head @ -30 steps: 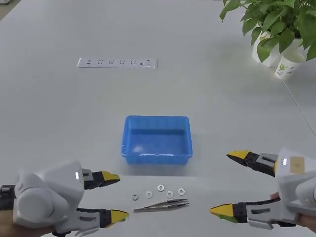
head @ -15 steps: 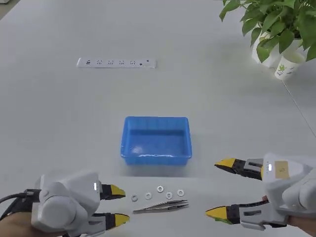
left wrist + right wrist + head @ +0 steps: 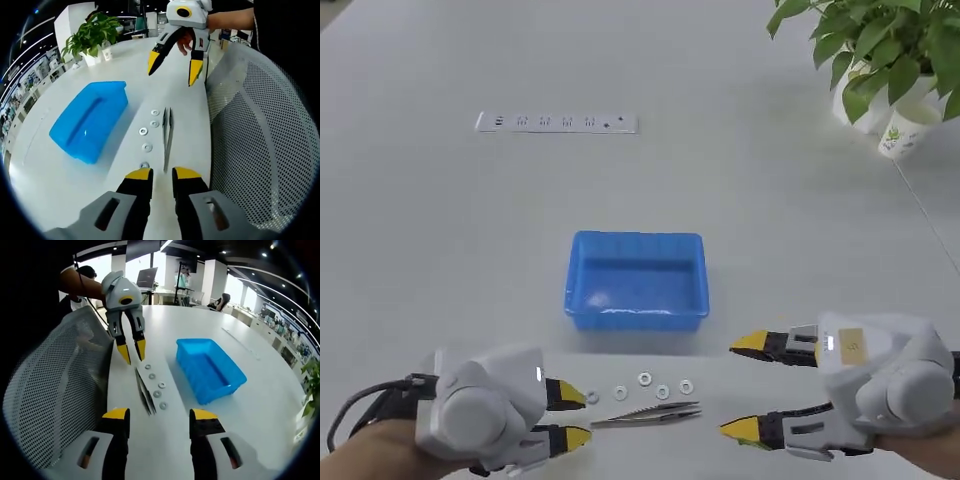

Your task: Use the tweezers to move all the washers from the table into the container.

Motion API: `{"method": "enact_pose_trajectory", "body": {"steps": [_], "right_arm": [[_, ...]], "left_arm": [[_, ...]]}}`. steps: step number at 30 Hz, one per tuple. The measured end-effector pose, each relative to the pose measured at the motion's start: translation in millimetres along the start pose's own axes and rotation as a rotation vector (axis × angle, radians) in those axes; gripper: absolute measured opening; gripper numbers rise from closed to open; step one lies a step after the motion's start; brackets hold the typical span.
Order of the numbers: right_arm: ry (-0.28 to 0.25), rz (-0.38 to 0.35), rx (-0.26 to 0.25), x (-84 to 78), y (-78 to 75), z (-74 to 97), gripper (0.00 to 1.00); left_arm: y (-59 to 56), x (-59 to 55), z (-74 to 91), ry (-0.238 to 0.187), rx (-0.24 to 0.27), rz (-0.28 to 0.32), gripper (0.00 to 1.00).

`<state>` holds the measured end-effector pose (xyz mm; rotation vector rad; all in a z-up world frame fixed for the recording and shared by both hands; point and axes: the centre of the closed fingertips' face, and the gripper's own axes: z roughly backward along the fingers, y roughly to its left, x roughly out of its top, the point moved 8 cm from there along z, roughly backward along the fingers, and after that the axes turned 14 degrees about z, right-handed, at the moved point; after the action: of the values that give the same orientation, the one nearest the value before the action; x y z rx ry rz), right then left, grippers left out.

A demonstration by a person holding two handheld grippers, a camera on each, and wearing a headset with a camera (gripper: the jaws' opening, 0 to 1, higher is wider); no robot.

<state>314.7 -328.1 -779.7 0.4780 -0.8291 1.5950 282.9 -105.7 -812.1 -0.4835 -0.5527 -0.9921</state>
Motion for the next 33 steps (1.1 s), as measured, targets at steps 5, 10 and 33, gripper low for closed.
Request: {"method": "enact_pose_trajectory", "body": {"steps": [5,10,33], "right_arm": [[0.007,0.02,0.028,1.7,1.9,-5.2,0.43],[0.017,0.031,0.057,1.6,4.5,-9.7,0.39],[0.031,0.073,0.099,7.0,7.7,-22.0,0.31]], "left_arm": [[-1.1,0.7,-6.3,0.011,-0.012,-0.008,0.17],[-1.9,3.0,-12.4,0.01,-0.019,-0.005,0.16],[-0.3,7.8,-23.7,0.025,-0.014,-0.039,0.06]]}}
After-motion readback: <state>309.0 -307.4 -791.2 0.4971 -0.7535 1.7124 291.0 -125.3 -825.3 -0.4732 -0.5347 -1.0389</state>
